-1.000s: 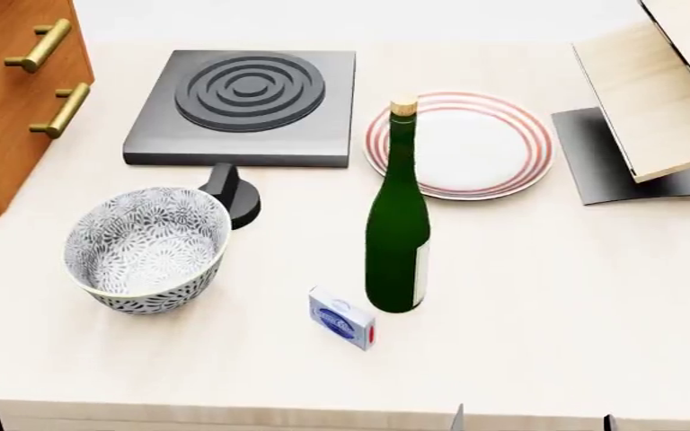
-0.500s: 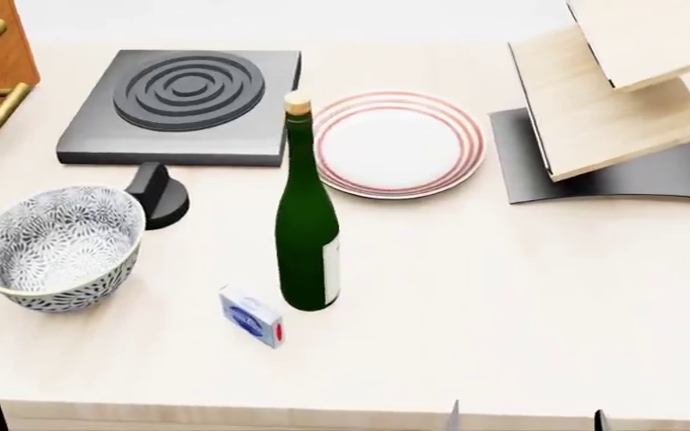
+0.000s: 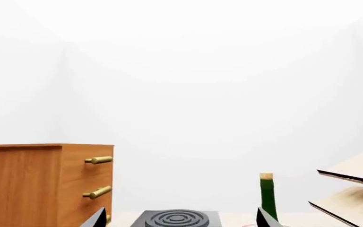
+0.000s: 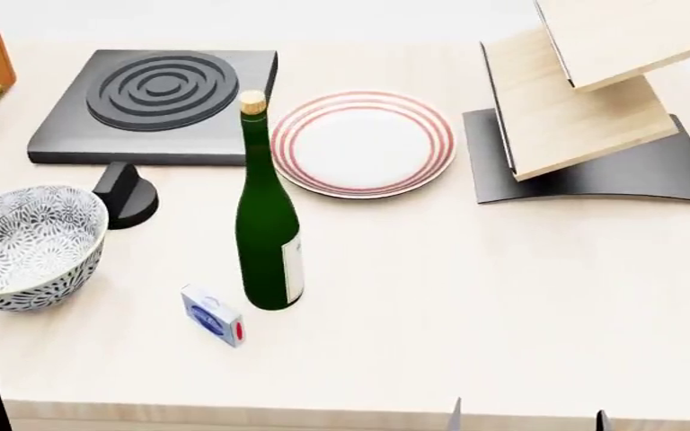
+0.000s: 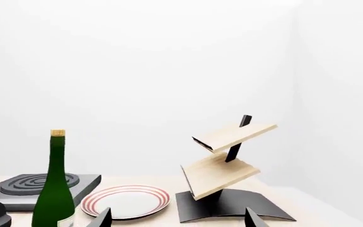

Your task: Pick up the akita bowl and put it on the plate.

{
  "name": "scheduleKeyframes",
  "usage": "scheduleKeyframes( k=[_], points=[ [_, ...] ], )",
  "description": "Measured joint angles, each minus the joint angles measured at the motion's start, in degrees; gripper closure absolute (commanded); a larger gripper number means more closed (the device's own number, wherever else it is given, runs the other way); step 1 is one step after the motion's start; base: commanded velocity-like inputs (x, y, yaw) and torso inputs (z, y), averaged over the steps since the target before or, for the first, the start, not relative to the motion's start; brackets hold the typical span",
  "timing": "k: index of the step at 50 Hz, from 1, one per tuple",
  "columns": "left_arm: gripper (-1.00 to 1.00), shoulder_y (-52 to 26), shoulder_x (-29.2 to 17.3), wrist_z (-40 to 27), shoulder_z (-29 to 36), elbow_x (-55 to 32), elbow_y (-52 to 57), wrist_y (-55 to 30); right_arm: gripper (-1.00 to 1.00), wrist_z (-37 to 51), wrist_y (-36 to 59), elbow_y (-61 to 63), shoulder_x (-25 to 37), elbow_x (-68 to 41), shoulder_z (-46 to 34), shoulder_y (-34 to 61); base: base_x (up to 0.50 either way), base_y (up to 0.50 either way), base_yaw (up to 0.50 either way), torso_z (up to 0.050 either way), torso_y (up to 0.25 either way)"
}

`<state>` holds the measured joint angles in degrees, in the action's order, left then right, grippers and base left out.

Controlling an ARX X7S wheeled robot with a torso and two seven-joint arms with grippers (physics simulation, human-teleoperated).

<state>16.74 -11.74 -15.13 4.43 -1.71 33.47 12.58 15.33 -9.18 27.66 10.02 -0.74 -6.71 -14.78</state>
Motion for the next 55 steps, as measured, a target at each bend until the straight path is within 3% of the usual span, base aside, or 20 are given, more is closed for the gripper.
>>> scheduleKeyframes(
  k=[13, 37, 55],
  points=[
    [-1.00, 0.0, -0.5, -0.5, 0.3, -0.3, -0.6, 0.6, -1.00, 0.8, -1.4, -0.8, 0.5, 0.7, -0.8, -0.2, 0.10, 0.00, 0.00, 0.000, 0.000],
    [-1.00, 0.2, -1.2, -1.3, 0.9, -0.9, -1.4, 1.8, -1.00, 2.1, -3.8, -2.1, 1.3, 3.4, -2.7, -0.4, 0.45, 0.00, 0.00, 0.000, 0.000],
    [-1.00, 0.3, -1.8, -2.0, 1.1, -1.3, -1.7, 2.4, -1.00, 3.3, -4.8, -2.3, 1.7, 3.6, -3.2, -0.5, 0.06, 0.00, 0.00, 0.000, 0.000]
  ],
)
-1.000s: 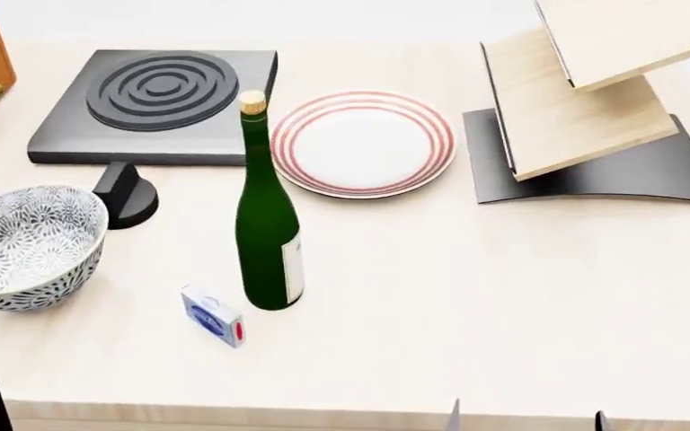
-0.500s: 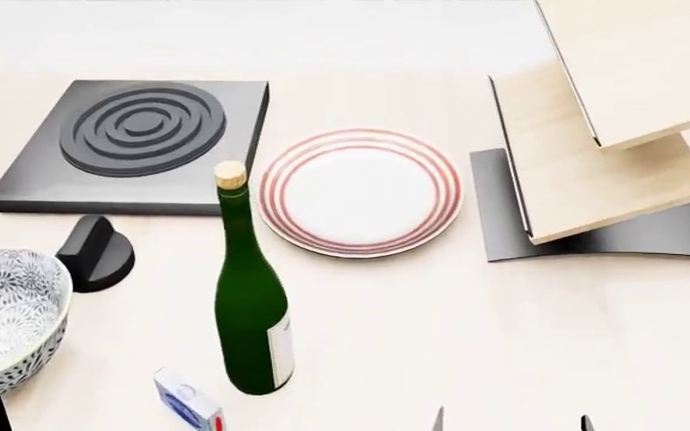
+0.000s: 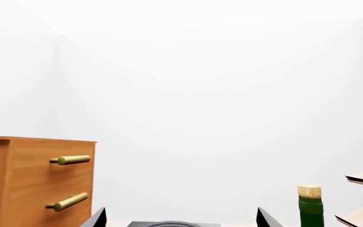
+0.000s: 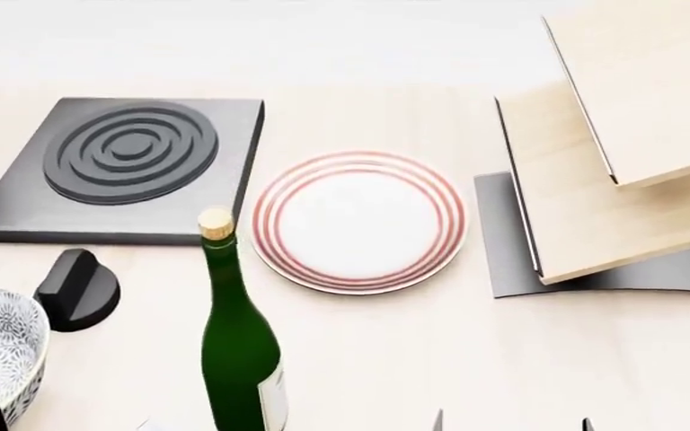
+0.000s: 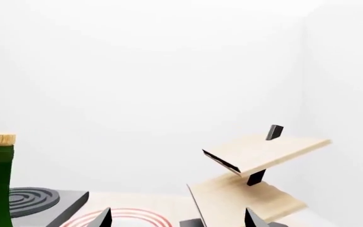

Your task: Pick up the akita bowl and put it on the plate.

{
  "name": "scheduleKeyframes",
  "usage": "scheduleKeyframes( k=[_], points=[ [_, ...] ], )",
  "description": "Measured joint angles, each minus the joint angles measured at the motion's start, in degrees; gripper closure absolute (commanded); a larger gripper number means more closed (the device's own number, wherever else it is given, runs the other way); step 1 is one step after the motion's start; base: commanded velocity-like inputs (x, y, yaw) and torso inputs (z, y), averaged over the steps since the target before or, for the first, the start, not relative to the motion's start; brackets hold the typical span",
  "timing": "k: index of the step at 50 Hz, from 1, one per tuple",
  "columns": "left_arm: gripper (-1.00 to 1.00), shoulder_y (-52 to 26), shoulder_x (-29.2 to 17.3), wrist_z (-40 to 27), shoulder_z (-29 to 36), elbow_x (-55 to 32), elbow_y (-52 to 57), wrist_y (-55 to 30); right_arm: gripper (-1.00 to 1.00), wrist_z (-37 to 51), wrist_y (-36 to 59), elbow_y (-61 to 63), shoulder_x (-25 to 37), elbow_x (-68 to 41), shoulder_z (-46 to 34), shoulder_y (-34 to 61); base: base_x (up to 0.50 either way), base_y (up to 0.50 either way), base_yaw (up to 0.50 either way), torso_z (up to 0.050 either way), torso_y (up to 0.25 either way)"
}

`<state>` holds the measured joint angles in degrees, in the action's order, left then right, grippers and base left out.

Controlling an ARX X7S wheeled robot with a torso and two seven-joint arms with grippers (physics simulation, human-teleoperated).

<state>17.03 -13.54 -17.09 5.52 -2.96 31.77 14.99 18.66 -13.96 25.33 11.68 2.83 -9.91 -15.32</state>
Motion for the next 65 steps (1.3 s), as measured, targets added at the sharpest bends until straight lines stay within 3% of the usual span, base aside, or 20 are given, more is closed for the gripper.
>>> scheduleKeyframes(
  k=[65],
  points=[
    [-1.00, 0.1, -1.8, -2.1, 1.1, -0.2, 0.1, 0.6, -1.00, 2.0, -0.4, -0.1, 2.2, -0.4, -2.1, 0.3, 0.20, 0.00, 0.00, 0.000, 0.000]
  ],
)
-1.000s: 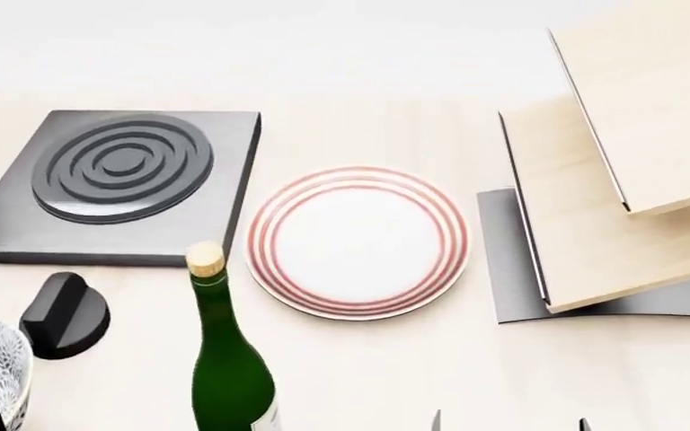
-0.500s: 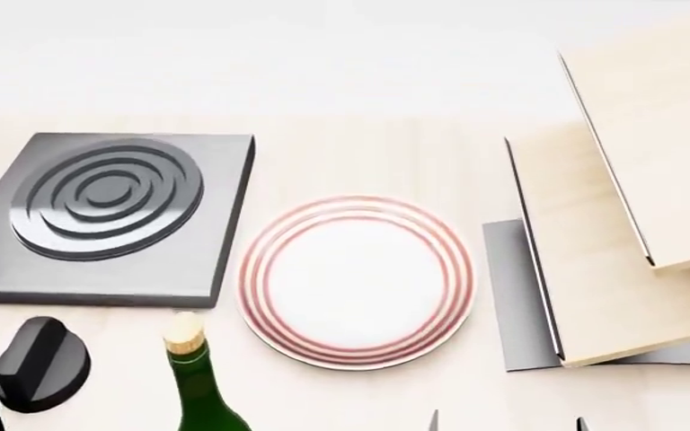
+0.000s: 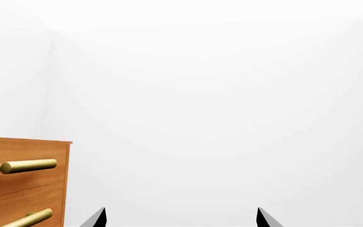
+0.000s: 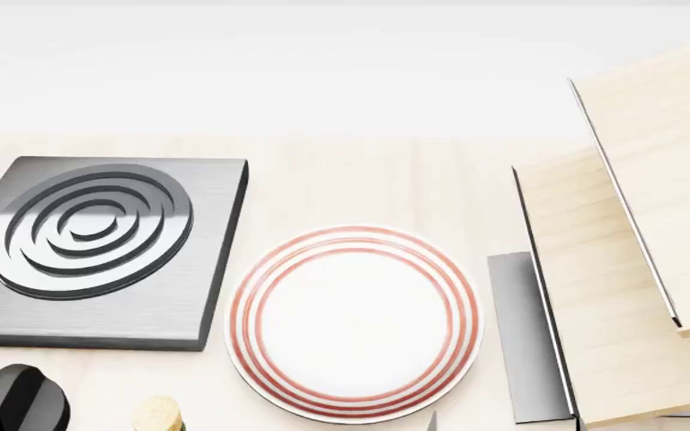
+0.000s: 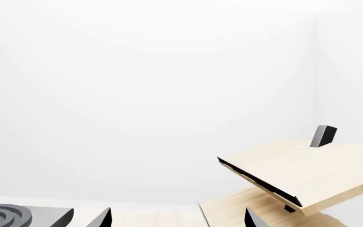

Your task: Pick up the akita bowl and put it on the plate.

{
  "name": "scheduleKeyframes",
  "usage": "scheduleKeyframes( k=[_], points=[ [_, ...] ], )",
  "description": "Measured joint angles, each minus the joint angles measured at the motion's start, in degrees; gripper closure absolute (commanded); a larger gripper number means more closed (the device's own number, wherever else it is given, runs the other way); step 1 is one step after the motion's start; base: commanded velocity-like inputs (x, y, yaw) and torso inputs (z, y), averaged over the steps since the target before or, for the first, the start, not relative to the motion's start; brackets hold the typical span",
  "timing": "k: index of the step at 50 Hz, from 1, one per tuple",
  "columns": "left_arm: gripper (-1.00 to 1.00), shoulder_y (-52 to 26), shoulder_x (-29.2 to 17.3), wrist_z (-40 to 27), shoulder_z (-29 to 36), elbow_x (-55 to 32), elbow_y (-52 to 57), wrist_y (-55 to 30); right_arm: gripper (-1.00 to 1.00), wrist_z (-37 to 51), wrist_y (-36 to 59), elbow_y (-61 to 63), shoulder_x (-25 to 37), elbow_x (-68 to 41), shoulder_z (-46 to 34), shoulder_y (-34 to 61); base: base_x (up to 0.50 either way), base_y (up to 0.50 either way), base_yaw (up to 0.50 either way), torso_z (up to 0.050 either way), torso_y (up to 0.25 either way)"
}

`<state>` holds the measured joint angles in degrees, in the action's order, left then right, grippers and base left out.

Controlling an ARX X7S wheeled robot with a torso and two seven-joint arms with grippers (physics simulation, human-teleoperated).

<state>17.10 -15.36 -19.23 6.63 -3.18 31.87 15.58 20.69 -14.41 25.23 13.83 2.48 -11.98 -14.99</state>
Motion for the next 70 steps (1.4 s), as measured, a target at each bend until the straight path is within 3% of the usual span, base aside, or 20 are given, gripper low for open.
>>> scheduleKeyframes(
  k=[42, 56, 70],
  points=[
    [-1.00, 0.4, -1.3, -2.1, -0.3, 2.0, 2.5, -2.7, -1.00, 1.3, -0.7, -0.9, 0.9, -0.4, -1.0, 0.5, 0.07, 0.00, 0.00, 0.000, 0.000],
    [-1.00, 2.1, -2.7, -4.7, -5.5, 2.7, 7.5, -8.4, -1.00, 1.6, -0.7, -1.4, 1.3, -0.9, -1.1, 0.9, 0.00, 0.00, 0.00, 0.000, 0.000],
    [-1.00, 4.9, -4.4, -7.6, -14.9, 0.3, 13.4, -15.4, -1.00, 2.0, -0.4, -2.3, 1.3, -0.8, -1.6, 1.6, 0.00, 0.00, 0.00, 0.000, 0.000]
  ],
)
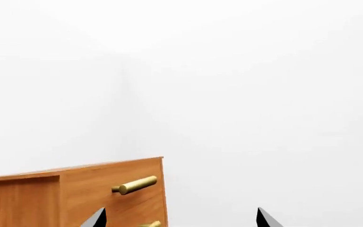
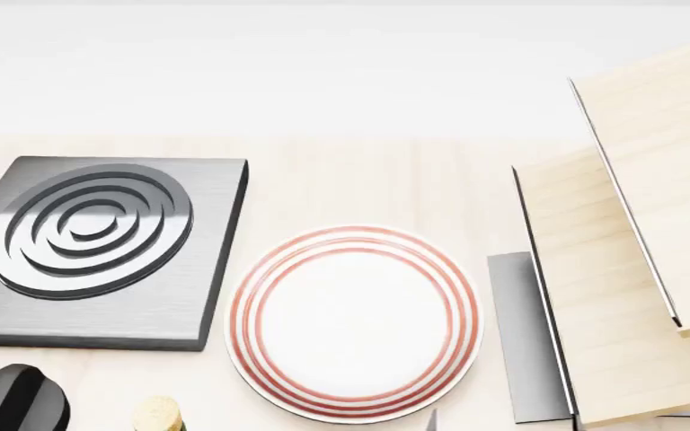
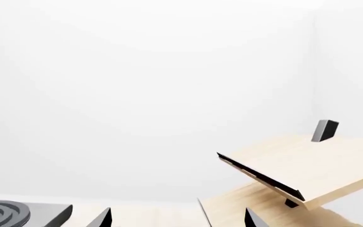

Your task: Pick up the akita bowl and put it on the plate.

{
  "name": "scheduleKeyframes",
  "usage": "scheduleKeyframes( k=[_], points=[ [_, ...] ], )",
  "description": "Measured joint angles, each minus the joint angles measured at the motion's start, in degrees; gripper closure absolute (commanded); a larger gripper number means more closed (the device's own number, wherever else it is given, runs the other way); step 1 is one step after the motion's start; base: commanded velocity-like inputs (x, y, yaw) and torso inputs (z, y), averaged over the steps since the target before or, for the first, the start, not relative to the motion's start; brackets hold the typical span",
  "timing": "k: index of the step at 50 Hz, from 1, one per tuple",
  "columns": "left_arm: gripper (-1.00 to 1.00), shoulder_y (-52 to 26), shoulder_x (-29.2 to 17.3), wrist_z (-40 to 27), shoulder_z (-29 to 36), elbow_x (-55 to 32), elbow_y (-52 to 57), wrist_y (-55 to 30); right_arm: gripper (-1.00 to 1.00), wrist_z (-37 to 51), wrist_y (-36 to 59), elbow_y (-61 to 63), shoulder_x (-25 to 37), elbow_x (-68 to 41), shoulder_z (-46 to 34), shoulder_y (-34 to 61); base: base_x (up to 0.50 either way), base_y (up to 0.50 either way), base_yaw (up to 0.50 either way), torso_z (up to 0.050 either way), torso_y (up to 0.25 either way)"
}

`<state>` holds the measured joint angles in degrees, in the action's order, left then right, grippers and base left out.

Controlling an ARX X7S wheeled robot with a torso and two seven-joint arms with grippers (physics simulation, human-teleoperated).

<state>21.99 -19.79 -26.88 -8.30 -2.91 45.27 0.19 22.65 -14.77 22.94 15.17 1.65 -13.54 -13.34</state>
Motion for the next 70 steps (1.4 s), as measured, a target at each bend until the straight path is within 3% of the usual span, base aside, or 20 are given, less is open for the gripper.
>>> scheduleKeyframes(
  k=[20, 33, 70],
  points=[
    [-1.00, 4.2, -2.1, -2.2, -14.1, -8.0, 3.4, -6.4, -1.00, 0.5, 0.0, -0.8, 0.2, 0.1, -0.8, 0.6, 0.00, 0.00, 0.00, 0.000, 0.000],
    [-1.00, 4.9, -6.3, -2.6, -22.1, -16.7, 5.1, -16.0, -1.00, 0.7, 0.2, -1.3, 0.3, 0.1, -1.2, 1.0, 0.00, 0.00, 0.00, 0.000, 0.000],
    [-1.00, -2.3, -23.7, -2.4, -26.2, -48.8, 0.6, -49.4, -1.00, 1.5, 1.6, -2.9, 0.6, -0.3, -2.0, 2.9, 0.00, 0.00, 0.00, 0.000, 0.000]
  ],
)
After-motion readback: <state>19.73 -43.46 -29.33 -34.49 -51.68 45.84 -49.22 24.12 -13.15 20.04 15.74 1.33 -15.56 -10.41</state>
